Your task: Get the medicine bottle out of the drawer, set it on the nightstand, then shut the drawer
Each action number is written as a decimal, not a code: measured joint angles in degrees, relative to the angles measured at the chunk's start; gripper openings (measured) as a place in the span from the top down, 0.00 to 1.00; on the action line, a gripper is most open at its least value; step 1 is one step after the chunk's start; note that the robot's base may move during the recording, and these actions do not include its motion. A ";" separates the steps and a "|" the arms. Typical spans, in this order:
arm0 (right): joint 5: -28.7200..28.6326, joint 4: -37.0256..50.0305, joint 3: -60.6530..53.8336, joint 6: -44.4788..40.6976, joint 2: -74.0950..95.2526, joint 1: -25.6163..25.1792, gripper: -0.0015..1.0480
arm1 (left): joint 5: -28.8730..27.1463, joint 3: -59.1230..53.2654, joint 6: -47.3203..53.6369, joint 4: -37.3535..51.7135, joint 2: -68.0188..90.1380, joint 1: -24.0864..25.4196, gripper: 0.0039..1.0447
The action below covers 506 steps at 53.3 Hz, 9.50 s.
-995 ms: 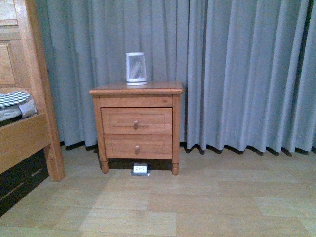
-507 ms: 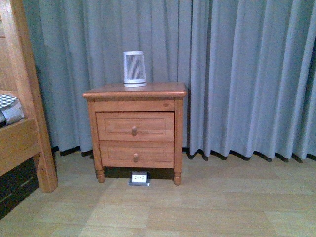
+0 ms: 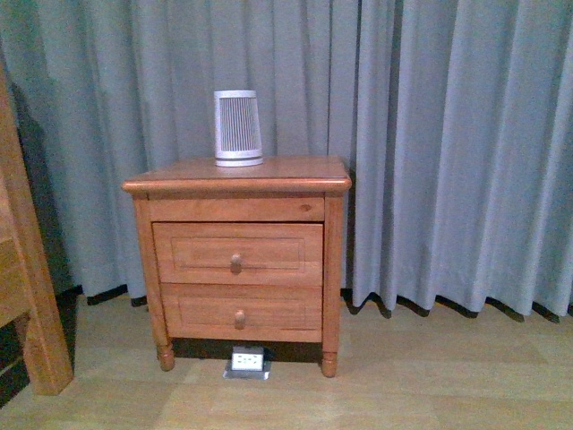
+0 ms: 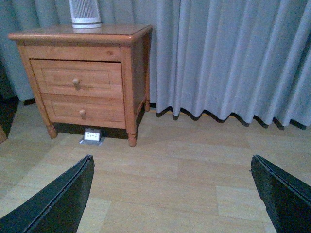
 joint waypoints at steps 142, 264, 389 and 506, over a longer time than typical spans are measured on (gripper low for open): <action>0.00 0.00 0.00 0.00 0.00 0.00 0.07 | -3.02 101.48 2.99 39.60 152.47 -13.49 0.06; 0.00 0.00 0.00 -0.02 0.00 0.00 0.07 | -3.76 112.28 5.09 34.05 158.44 -11.43 0.56; 0.00 0.00 0.00 -0.02 0.00 0.00 0.07 | -11.65 23.19 5.84 32.48 62.40 -10.36 0.06; -0.26 -0.02 0.00 -0.02 -0.02 0.00 0.07 | -0.37 -0.02 0.00 0.22 0.13 0.02 0.06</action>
